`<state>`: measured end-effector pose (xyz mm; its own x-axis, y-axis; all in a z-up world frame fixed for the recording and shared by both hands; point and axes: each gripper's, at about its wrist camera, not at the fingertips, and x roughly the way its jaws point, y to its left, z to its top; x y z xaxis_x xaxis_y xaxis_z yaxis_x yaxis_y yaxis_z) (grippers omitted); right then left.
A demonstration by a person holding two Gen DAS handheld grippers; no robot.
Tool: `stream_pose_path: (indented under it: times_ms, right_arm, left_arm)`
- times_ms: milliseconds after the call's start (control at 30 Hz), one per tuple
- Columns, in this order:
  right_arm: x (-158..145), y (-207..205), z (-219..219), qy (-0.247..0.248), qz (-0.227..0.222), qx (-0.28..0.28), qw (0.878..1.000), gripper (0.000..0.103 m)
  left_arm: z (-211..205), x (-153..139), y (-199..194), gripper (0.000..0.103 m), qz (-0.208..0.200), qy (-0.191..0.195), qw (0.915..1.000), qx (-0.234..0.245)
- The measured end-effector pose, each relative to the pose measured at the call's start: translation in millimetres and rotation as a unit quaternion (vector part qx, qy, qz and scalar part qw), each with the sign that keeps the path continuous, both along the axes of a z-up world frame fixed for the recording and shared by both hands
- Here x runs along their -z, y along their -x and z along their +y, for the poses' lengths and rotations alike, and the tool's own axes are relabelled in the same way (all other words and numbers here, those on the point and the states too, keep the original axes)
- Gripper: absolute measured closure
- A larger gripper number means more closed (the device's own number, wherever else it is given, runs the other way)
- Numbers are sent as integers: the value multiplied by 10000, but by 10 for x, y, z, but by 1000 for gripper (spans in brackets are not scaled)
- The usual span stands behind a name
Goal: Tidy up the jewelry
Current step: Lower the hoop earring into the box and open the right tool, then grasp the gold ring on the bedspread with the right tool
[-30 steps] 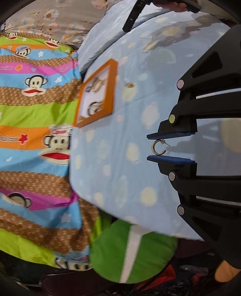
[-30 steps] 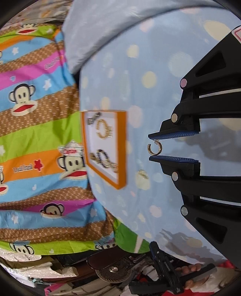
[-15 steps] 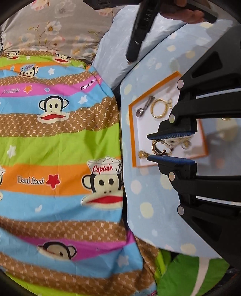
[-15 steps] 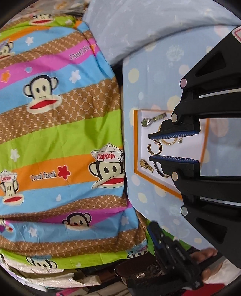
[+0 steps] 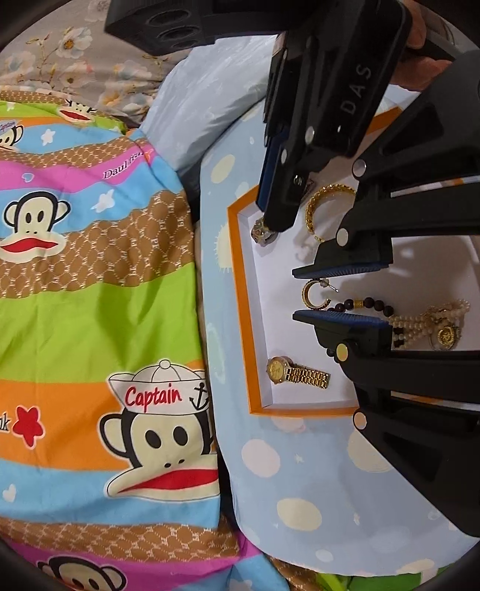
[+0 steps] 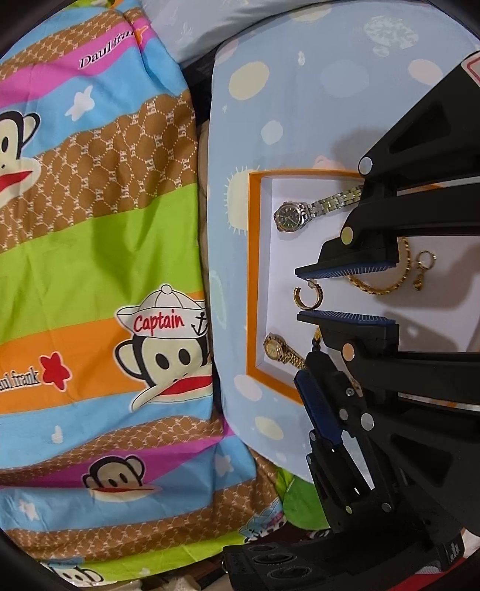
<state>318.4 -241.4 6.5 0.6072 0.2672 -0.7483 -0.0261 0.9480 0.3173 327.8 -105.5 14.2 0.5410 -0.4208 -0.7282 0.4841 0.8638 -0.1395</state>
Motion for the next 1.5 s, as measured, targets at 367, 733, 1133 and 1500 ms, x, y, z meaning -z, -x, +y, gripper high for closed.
stream_pose_path:
  times_ms: [367, 733, 1133, 1500]
  right_arm:
    - [240, -211, 66, 95, 279, -116, 9995, 85]
    - [-220, 284, -47, 178, -515, 58, 9985, 78]
    - [-388, 1332, 276, 519, -799, -176, 9953, 73]
    - [87, 1908, 941, 621, -241, -935, 9934, 73]
  left_arm:
    - [43, 158, -203, 81, 257, 41, 9994, 249]
    - [443, -392, 32, 49, -293, 825, 9962, 30]
    - [721, -575, 884, 49, -710, 506, 9959, -245]
    - [936, -98, 1343, 49, -171, 222, 9987, -435]
